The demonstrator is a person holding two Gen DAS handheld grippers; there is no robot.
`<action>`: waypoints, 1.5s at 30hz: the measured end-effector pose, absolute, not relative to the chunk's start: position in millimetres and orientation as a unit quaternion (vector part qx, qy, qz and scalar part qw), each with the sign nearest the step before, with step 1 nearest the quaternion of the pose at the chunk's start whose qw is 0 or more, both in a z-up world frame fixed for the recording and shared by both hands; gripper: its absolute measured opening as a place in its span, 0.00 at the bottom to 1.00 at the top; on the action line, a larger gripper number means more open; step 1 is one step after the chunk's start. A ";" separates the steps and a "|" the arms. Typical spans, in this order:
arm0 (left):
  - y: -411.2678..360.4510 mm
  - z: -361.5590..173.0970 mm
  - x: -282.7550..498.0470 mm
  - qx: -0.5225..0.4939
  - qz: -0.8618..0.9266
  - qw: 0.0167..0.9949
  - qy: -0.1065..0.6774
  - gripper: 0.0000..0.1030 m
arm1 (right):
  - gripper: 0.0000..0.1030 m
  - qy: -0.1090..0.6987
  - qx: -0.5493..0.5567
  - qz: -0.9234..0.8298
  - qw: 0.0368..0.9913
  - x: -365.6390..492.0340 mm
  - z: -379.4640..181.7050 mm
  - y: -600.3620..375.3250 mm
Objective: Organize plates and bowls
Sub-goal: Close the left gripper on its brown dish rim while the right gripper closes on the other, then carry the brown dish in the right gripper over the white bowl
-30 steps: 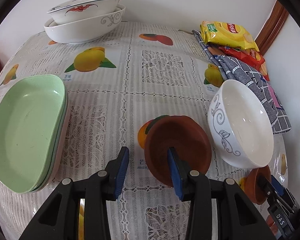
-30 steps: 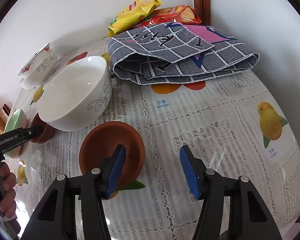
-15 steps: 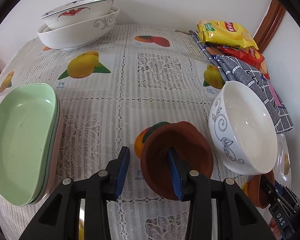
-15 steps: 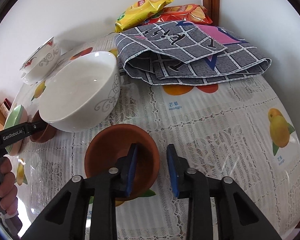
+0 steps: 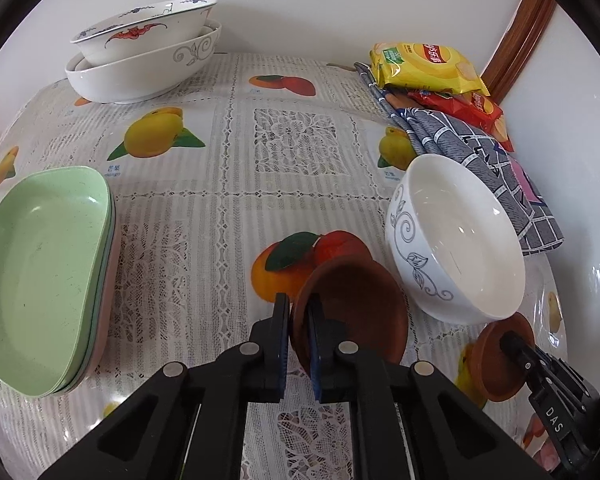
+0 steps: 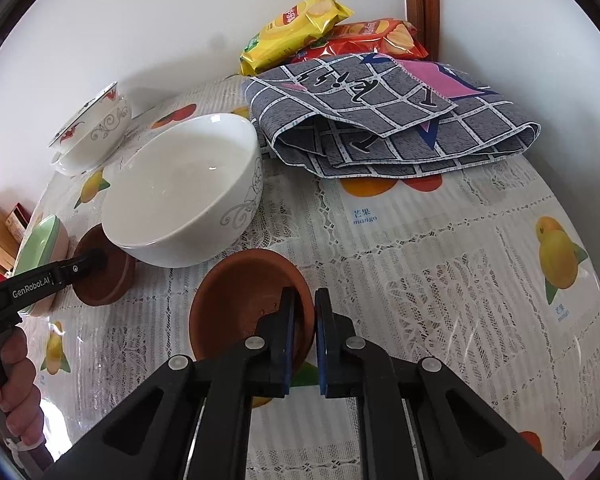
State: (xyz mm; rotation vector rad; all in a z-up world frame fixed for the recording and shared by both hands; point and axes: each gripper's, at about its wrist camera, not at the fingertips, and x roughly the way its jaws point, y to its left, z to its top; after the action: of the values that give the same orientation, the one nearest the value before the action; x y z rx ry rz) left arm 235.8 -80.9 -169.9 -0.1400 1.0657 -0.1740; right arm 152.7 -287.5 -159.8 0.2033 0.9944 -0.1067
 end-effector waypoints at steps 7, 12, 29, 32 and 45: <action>-75.5 -159.8 220.8 -0.068 -0.092 0.857 0.503 0.09 | 0.09 0.475 0.105 -0.048 0.872 146.5 -152.1 -280.1; -68.8 -147.1 210.9 -0.066 -0.092 0.862 0.494 0.09 | 0.09 0.466 0.108 -0.044 0.877 141.0 -138.5 -273.9; -50.0 -69.2 188.0 -0.051 -0.092 0.898 0.428 0.09 | 0.09 0.394 0.092 -0.046 0.913 139.7 -57.1 -255.4; -47.3 -60.6 185.9 -0.052 -0.093 0.901 0.420 0.09 | 0.09 0.387 0.088 -0.038 0.917 140.9 -48.9 -249.8; -33.3 -53.6 190.0 -0.067 -0.084 0.904 0.414 0.09 | 0.09 0.390 0.076 -0.032 0.917 158.1 -44.3 -237.0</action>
State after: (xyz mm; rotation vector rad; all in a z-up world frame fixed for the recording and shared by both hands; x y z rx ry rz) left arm 190.0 -33.3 -53.6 -0.1389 0.8548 -0.1738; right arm 158.1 -237.0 -44.3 0.1565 0.8024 -0.0664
